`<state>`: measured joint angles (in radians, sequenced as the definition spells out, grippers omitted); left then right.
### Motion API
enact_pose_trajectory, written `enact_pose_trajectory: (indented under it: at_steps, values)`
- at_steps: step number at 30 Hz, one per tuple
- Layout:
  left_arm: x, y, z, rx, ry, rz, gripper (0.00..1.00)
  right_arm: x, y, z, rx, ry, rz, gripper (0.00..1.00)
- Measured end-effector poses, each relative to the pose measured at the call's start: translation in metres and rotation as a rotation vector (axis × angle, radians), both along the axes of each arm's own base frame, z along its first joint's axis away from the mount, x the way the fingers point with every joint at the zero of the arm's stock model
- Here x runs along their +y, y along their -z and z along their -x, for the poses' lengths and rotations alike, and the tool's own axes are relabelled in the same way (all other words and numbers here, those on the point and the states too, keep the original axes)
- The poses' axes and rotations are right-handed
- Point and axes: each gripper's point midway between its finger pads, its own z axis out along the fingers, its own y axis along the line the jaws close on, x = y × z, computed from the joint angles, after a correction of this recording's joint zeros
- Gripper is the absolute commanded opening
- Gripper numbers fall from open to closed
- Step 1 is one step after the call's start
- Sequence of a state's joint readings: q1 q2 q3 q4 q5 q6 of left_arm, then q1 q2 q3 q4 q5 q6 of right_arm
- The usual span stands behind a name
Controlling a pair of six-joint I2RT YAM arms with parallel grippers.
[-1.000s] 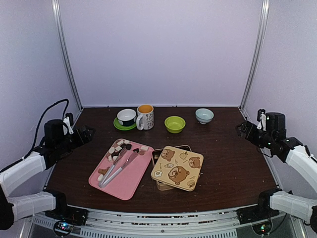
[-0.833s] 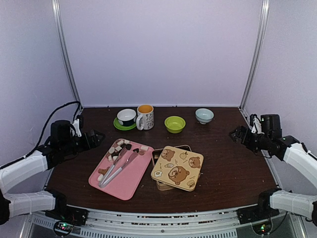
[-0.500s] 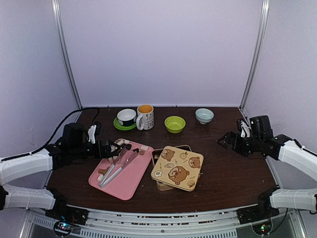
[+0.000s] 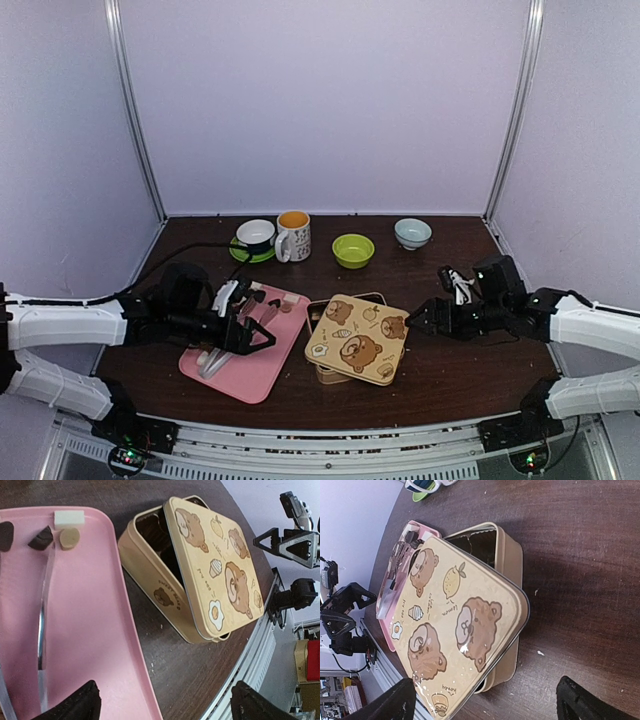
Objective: Pack the chocolate
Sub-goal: Pick up the box lid from the packing box.
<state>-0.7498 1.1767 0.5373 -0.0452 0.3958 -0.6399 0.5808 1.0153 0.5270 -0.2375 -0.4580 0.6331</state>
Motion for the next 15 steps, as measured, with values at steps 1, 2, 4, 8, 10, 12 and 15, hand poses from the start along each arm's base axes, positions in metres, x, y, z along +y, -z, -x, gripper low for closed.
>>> enact_pose_trajectory:
  at_steps: [1,2,4,8,10,12,15]
  values:
    - [-0.001,0.004,0.005,0.016,0.017,-0.009,0.90,0.001,0.004,0.003,0.009,-0.004,0.002,0.95]
    - [-0.003,0.007,0.008,0.027,0.031,-0.013,0.88,0.001,0.007,0.006,0.018,-0.007,0.004,0.93]
    - [-0.006,0.012,0.015,0.050,0.061,-0.020,0.83,0.003,0.012,0.011,0.038,-0.015,0.001,0.90]
    - [-0.014,0.025,0.027,0.099,0.118,-0.033,0.79,0.008,0.017,0.016,0.067,-0.030,-0.014,0.80]
    - [-0.018,0.029,0.030,0.120,0.134,-0.036,0.78,0.014,0.020,0.016,0.085,-0.039,-0.025,0.78]
    - [-0.023,0.030,0.030,0.127,0.144,-0.025,0.76,0.018,0.022,0.018,0.101,-0.047,-0.035,0.79]
    - [-0.028,0.031,0.028,0.131,0.148,-0.003,0.72,0.024,0.023,0.019,0.110,-0.056,-0.048,0.78]
